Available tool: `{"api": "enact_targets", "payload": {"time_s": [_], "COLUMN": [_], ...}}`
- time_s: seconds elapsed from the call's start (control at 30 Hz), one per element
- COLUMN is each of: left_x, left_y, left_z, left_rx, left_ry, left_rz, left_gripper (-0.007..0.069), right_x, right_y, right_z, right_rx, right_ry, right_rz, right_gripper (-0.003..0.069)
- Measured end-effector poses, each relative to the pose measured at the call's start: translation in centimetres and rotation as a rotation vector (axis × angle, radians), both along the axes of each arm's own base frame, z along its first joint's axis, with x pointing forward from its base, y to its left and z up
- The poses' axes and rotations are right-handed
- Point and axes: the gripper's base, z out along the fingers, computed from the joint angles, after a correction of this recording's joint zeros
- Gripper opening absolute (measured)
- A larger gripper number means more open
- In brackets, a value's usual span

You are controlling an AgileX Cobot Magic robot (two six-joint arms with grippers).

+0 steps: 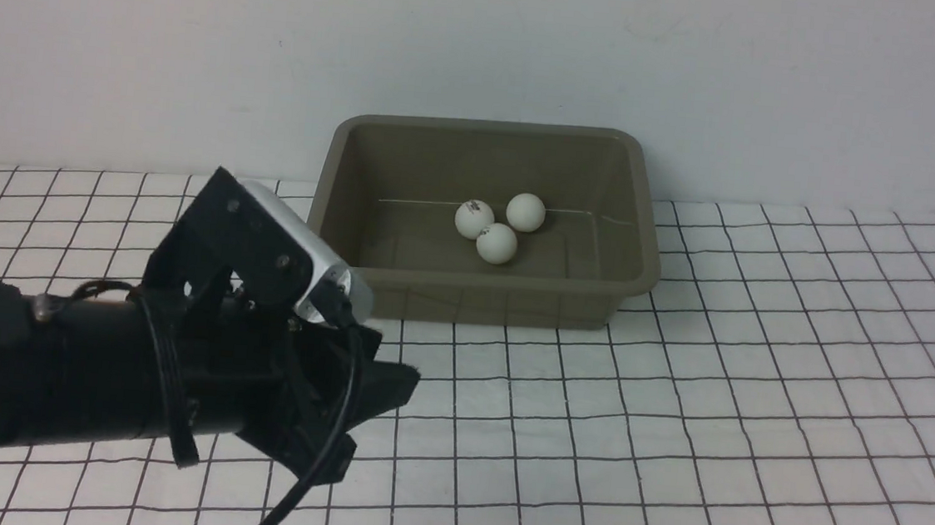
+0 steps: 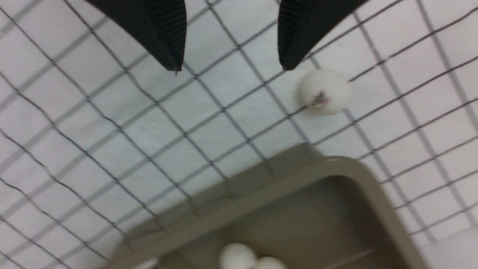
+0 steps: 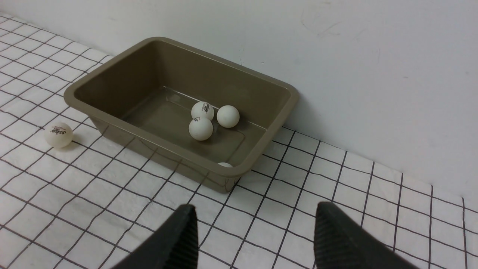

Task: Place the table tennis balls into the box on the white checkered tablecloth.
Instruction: 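Reach for and grasp a ping pong ball on the table beside the basket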

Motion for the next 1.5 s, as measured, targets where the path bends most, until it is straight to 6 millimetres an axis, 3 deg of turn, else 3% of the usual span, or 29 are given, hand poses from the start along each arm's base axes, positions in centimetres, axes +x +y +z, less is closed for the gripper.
{"api": "enact_targets", "payload": {"time_s": [0.23,0.33,0.53,0.7,1.07,1.13,1.2,1.3,1.5], "left_x": [4.2,5.9,10.2,12.1,13.9,14.0,14.1,13.9,11.6], "left_y": [3.1,2.9,2.0,1.4,1.0,1.0,1.0,1.0,-0.2], "left_z": [-2.4,-3.2,-5.6,-8.3,-12.1,-12.5,-12.4,-12.1,-9.1], "left_rx": [0.028,0.071,0.152,0.112,0.12,0.128,0.131,0.127,0.058], "left_ry": [0.092,0.11,0.169,0.271,0.355,0.355,0.352,0.36,0.465], "left_rz": [0.205,0.175,0.089,0.097,0.093,0.09,0.088,0.073,-0.065], "left_gripper": [0.031,0.0326,0.0451,0.0469,0.0469,0.0435,0.0348,0.0352,0.0352], "right_x": [0.0,0.0,0.0,0.0,0.0,0.0,0.0,0.0,0.0], "right_y": [0.0,0.0,0.1,0.1,0.1,0.1,0.1,0.1,0.1], "right_z": [0.0,0.0,0.1,0.1,0.1,0.1,0.1,0.1,0.1], "right_rx": [0.0,0.0,0.022,0.023,0.021,0.021,0.022,0.022,0.023], "right_ry": [0.0,0.0,0.0,0.0,-0.001,-0.001,-0.001,-0.001,-0.001], "right_rz": [0.0,0.0,0.003,0.003,0.005,0.005,0.005,0.005,0.005], "right_gripper": [0.039,0.039,0.039,0.039,0.039,0.039,0.039,0.039,0.039]}}
